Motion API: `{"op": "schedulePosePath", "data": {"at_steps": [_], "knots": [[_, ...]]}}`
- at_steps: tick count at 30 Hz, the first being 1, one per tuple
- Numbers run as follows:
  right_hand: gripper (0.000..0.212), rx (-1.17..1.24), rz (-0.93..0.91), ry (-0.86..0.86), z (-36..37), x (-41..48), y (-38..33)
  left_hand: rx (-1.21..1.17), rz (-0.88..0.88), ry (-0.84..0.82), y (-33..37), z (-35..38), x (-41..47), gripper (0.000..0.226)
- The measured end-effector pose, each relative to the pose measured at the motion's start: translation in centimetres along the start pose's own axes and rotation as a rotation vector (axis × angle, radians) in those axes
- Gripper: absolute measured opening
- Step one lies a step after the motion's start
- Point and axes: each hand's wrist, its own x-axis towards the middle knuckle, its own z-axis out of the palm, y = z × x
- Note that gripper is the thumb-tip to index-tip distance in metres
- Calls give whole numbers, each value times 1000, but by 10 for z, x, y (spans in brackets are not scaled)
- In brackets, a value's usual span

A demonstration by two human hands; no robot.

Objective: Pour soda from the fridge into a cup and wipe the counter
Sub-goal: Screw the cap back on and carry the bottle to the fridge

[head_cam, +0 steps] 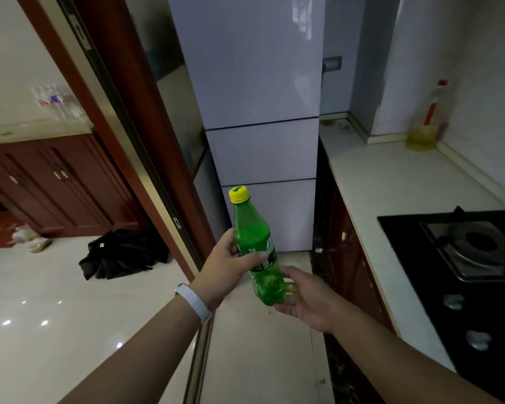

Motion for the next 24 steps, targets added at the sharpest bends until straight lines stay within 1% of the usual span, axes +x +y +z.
{"op": "schedulePosePath", "data": {"at_steps": [6, 14, 19, 24], "knots": [[33, -46, -42, -23, -18, 51, -70, -25, 55, 37, 20, 11, 68, 45], [32, -111, -36, -67, -12, 112, -124, -22, 134, 107, 27, -9, 140, 43], [32, -147, -19, -63, 4, 168, -152, -65, 142, 133, 20, -44, 198, 45], [32, -143, -43, -18, 36, 234, -187, -88, 145, 110, 14, -95, 278, 53]]}}
